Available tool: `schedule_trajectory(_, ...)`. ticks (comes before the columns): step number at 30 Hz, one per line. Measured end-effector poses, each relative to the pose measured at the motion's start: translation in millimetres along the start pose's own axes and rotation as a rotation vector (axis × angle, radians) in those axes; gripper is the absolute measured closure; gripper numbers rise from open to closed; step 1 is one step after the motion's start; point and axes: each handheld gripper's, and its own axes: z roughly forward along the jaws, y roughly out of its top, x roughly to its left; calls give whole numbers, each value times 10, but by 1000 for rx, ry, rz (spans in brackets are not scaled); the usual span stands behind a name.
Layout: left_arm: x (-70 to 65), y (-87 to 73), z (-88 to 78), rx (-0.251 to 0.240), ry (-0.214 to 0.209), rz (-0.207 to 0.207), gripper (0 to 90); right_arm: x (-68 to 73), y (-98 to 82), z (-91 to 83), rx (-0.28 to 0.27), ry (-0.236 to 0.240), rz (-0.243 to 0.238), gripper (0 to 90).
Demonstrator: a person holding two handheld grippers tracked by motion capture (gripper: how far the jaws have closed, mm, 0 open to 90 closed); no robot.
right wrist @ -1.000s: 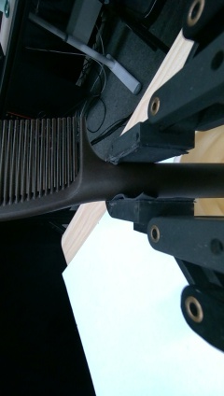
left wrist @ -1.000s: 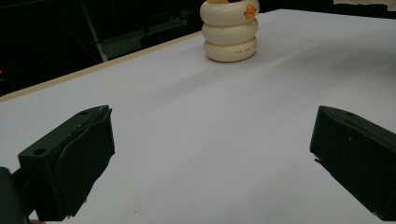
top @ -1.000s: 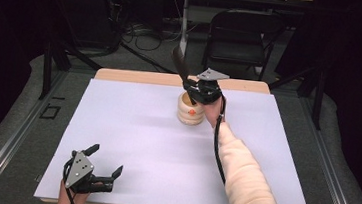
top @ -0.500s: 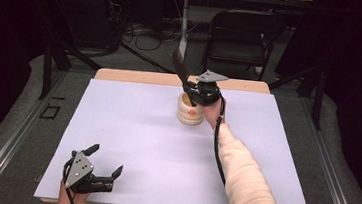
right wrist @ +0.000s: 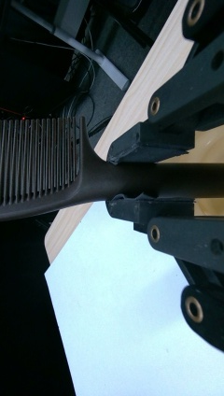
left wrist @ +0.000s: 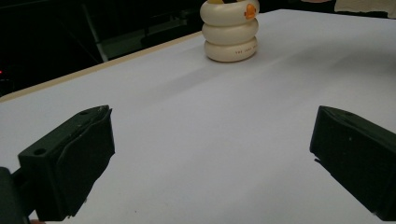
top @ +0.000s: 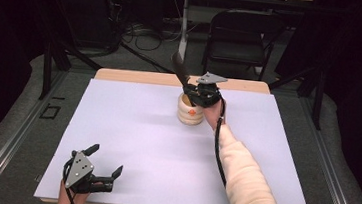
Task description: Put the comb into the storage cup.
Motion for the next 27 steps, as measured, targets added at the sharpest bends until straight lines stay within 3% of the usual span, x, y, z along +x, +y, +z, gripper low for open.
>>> schedule_trajectory(27, -1, 0, 1, -1, 0, 0, 1, -36, -98, 15, 55, 10, -4, 723)
